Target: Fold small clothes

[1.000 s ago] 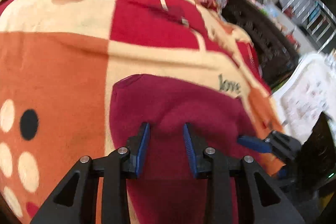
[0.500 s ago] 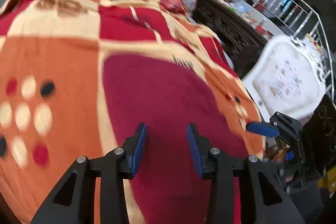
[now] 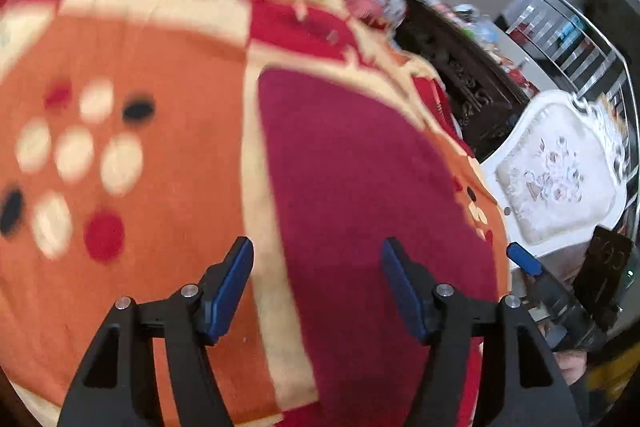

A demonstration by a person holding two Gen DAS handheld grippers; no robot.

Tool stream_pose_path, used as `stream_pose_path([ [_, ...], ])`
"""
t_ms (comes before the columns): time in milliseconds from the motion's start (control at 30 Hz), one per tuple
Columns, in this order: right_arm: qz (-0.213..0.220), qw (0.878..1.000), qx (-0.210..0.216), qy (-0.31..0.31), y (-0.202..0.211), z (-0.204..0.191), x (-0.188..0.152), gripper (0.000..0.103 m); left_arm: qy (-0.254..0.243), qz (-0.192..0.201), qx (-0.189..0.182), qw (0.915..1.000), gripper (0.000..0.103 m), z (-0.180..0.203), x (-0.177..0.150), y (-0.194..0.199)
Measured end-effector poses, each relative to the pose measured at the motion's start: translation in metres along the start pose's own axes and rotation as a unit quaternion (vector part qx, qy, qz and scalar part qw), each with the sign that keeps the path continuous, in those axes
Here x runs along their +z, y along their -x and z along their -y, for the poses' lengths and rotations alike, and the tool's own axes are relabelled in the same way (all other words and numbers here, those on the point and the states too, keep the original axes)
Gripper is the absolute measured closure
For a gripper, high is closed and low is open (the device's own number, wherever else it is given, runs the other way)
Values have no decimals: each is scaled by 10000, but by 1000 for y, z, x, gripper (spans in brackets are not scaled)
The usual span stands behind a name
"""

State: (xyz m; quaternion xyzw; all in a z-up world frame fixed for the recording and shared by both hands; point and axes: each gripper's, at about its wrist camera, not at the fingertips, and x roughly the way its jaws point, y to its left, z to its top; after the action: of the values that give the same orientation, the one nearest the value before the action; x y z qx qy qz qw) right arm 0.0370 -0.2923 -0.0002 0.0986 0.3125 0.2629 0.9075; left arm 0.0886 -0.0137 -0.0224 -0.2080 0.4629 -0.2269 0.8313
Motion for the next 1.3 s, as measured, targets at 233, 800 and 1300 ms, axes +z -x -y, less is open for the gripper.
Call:
stream_pose_path([
  [233,287,9718,798,-2202,-13,51,-3,10,331,-228,-841,9956,36,-6,-5,-23],
  [800,607,9738,790,-2045,-26,65,-30,13,567,68,-780,9953,73,-1,2,-18],
  [1300,721,9756,941,-1849,-2,43,-4,12,289,679,625,9953,76,-94,62,54],
])
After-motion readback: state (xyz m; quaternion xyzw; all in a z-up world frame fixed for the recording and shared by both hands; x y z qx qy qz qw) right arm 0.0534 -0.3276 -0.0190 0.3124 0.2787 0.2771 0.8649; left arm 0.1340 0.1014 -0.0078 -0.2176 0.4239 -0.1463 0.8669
